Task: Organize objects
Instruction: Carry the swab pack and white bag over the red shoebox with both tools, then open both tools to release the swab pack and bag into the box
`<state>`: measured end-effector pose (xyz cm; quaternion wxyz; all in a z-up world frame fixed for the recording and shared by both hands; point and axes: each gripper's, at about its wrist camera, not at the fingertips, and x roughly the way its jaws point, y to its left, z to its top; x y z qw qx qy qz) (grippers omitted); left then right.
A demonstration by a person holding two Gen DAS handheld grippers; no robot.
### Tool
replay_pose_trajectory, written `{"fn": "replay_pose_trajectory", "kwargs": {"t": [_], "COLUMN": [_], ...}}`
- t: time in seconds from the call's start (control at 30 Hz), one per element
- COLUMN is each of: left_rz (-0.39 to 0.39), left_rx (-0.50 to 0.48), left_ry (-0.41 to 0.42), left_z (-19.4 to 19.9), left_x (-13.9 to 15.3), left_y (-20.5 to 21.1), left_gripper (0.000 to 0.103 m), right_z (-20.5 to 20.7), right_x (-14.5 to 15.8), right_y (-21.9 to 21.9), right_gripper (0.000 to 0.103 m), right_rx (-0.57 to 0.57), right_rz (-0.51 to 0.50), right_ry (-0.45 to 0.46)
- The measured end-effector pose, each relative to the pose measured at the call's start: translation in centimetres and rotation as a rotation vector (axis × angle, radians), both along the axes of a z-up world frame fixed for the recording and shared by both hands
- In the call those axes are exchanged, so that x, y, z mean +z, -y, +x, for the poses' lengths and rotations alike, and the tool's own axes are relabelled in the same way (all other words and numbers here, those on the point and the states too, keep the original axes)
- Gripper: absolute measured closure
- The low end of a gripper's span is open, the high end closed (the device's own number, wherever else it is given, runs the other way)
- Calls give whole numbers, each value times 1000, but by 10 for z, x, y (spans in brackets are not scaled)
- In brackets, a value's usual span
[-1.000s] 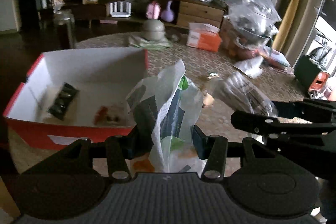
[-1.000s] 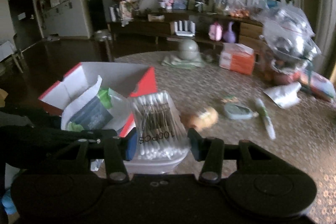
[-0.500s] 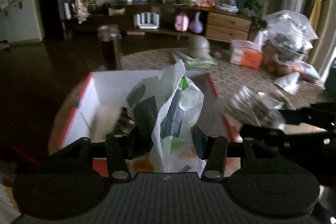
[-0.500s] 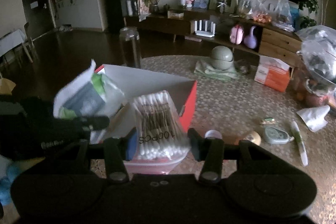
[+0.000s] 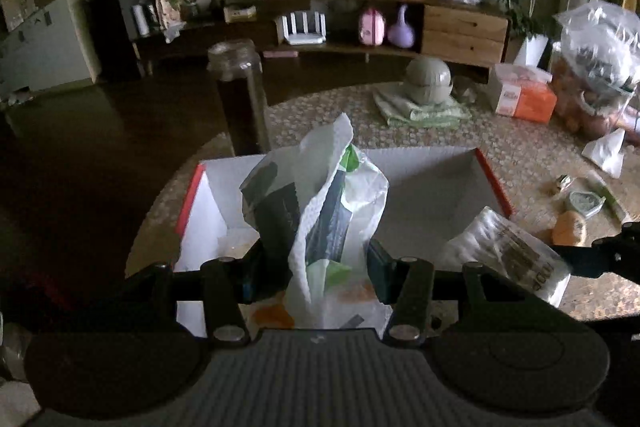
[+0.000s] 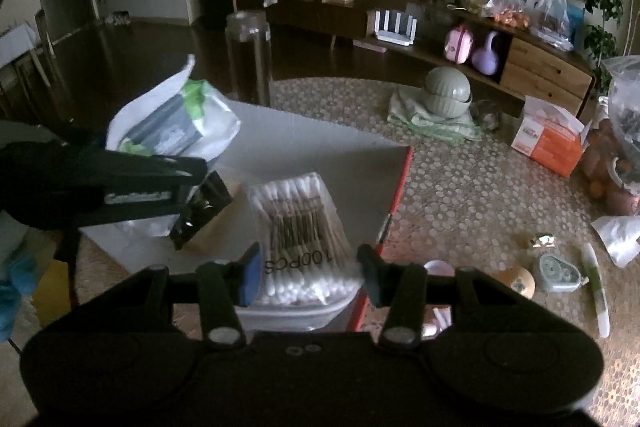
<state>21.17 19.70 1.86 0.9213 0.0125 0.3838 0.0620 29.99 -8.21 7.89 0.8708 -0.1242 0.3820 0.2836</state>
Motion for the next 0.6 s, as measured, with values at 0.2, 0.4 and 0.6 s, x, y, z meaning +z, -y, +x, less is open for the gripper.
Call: {"fn": "replay_pose_trajectory", "kwargs": {"t": [0.2,0.4,0.6], "left_rz": [18,20,-3], "left_rx": [-32,-65,-95], "left_ry": [-72,-141,-209], "left_z": [28,47,58], "left_x": [-21,-45,-62], "left_y": [-1,3,2], "left_gripper": [52,52,52], "right_z": [9,13,16], "right_x": [-21,-34,-49], "right_y": [-18,-30,-41], "right_gripper": [54,54,54], "right_rx": [23,44,66], "right_rz": [-55,-91,-133], "right_ry": [-18,-35,-54]}}
